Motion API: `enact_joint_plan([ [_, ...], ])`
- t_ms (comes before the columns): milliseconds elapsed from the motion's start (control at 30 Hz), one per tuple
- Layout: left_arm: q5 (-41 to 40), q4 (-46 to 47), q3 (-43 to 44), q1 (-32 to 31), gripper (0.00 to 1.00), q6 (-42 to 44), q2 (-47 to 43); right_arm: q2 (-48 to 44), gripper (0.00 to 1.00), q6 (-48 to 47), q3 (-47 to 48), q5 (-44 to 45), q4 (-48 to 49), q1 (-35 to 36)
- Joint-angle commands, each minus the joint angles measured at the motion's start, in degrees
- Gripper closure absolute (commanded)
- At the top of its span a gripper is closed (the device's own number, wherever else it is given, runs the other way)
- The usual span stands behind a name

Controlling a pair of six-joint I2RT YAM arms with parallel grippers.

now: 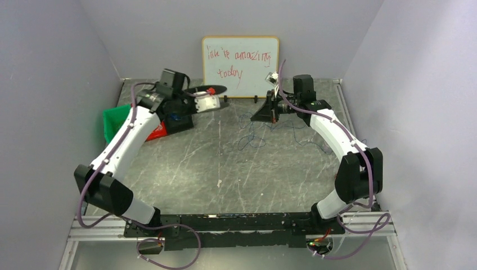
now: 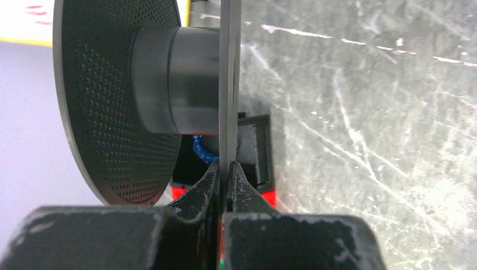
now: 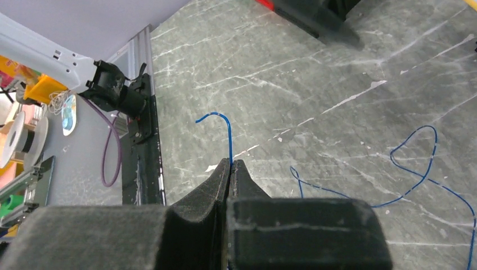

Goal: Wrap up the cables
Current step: Pick up the cable reel from the corner of the board.

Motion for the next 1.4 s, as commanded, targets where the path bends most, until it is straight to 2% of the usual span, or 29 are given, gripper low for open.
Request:
enact_joint_plan([
  [0,-6.1,6.1,0.3,-4.2,0.98,-3.7,0.3,0.4,1.0,-0.9,3.3,-0.3,-1.7,-0.2],
  [200,-2.7,-1.2,2.8,-9.6,0.98,-6.7,2.2,-1.4,1.0,-5.9,1.7,6.5,-1.5,0.0],
  [533,-0.1,-9.4,5.2,-14.9,0.98,-7.3,4.5,-1.7,1.0,-8.8,1.7,7.5,-3.8,0.1],
  [700,0.0,-10.9,6.1,-16.6,0.98,-7.4,5.1,-0.9,1.0,-11.4,2.7,8.0,-6.4,0.2],
  [933,0.5,-11.0,8.4,-17.5,0.98,-8.9,5.8,0.6,1.0,-19.3,5.1,7.1,-16.0,1.6],
  [1167,0.0,-12.0,9.4,-18.9,0.98,-8.6,6.8,1.2,1.0,-18.8,4.1,8.9,-15.1,2.5],
  [1367,-1.4,-11.7,9.7,-19.5,0.98,-8.5,7.1,2.8,1.0,-22.7,6.1,8.0,-20.5,3.2],
])
